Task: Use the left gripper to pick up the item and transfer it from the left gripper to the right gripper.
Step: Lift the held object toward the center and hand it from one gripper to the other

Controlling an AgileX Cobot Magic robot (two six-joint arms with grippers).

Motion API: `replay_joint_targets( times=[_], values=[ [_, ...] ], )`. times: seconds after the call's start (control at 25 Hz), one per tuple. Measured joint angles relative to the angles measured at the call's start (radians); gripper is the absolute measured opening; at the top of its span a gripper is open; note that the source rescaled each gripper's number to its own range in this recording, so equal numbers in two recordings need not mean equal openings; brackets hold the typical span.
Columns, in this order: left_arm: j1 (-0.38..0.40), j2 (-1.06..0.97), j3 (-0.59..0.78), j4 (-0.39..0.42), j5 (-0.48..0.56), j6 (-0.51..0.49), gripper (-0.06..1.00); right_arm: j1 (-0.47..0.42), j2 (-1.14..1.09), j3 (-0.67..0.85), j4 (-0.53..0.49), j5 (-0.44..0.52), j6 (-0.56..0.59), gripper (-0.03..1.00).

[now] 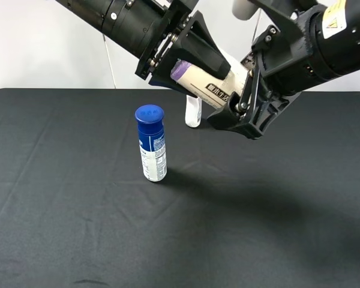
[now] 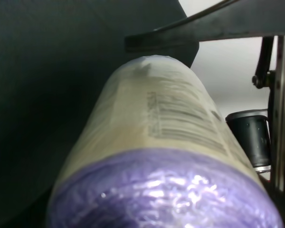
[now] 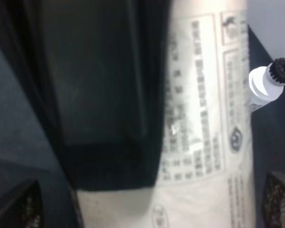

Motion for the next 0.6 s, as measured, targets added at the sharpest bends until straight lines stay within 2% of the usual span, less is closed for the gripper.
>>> replay_joint_targets(
  times=[0.6],
  values=[
    [0.0,0.0,0.0,-0.001,0.0,0.001,0.0,0.0,0.004,0.0,0.094,-0.022,-0.041,1.0]
  ],
)
